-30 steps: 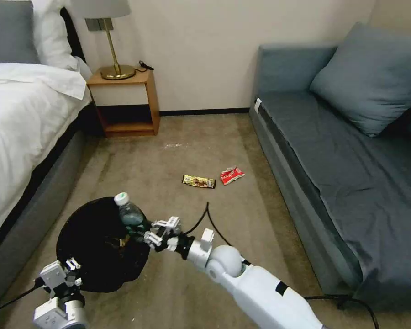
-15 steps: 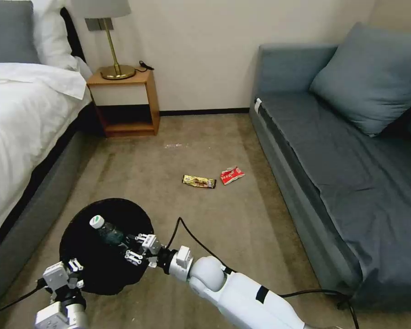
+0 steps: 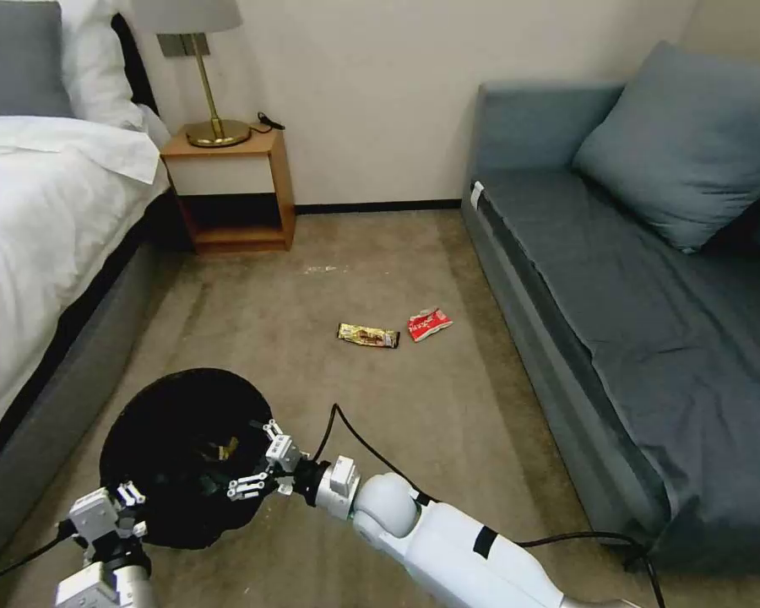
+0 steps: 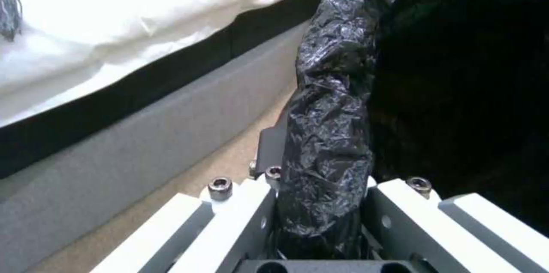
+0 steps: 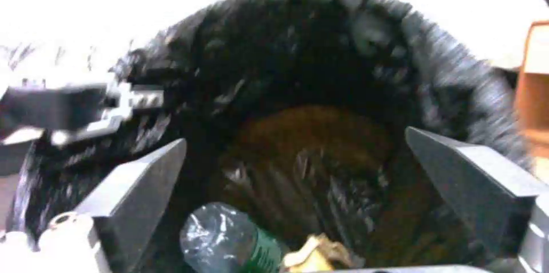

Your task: Pick up the trash bin, then pick up the garbage on the floor and place it into the trash bin.

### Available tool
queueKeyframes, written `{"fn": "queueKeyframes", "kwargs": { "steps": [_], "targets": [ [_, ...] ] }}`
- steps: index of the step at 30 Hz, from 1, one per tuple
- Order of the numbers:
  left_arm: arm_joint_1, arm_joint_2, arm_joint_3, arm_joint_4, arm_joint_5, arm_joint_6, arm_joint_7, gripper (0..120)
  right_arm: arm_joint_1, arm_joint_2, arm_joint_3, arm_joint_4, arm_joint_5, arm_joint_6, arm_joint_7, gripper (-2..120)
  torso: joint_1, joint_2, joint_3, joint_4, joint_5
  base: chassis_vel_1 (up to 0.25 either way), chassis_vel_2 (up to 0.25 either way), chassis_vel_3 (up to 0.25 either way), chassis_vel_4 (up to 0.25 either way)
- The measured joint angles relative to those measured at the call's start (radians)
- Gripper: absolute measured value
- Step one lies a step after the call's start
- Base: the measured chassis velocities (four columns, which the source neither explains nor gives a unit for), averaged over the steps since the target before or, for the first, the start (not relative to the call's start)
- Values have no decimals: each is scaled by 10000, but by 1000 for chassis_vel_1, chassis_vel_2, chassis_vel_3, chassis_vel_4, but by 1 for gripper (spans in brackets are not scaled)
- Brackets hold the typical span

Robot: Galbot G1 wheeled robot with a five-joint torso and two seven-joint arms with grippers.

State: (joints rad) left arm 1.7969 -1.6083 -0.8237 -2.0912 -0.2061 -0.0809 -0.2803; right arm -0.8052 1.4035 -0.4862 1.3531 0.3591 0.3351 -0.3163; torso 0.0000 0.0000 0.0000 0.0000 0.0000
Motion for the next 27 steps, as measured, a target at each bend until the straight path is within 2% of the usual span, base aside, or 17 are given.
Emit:
{"fn": "queueKeyframes", "kwargs": {
  "steps": [8,13,17,19,27],
  "targets": [
    [-75,32,-30,69,-250,41,-42,3,2,-732,868,657,460,-100,79,100,0,0,0,0,0,0,0,0,0],
    [-52,34,-40,75,-237,41,-55,3,-453,-1241,1776,779,417,-85,-46,100,0,0,0,-1,2,0,0,0,0],
    [-51,11,-44,76,-194,41,-82,3,-985,-1679,2595,844,361,-30,-238,100,0,0,0,-3,3,0,0,0,0],
    [-66,7,-45,72,-125,31,-92,3,-1661,-2138,3792,881,121,-23,-266,100,0,0,0,-5,3,0,0,0,0],
    [109,2,-59,68,-118,-213,-116,3,-2558,-2749,4977,542,-135,-43,970,100,0,0,0,-3,0,0,0,0,0]
  ]
}}
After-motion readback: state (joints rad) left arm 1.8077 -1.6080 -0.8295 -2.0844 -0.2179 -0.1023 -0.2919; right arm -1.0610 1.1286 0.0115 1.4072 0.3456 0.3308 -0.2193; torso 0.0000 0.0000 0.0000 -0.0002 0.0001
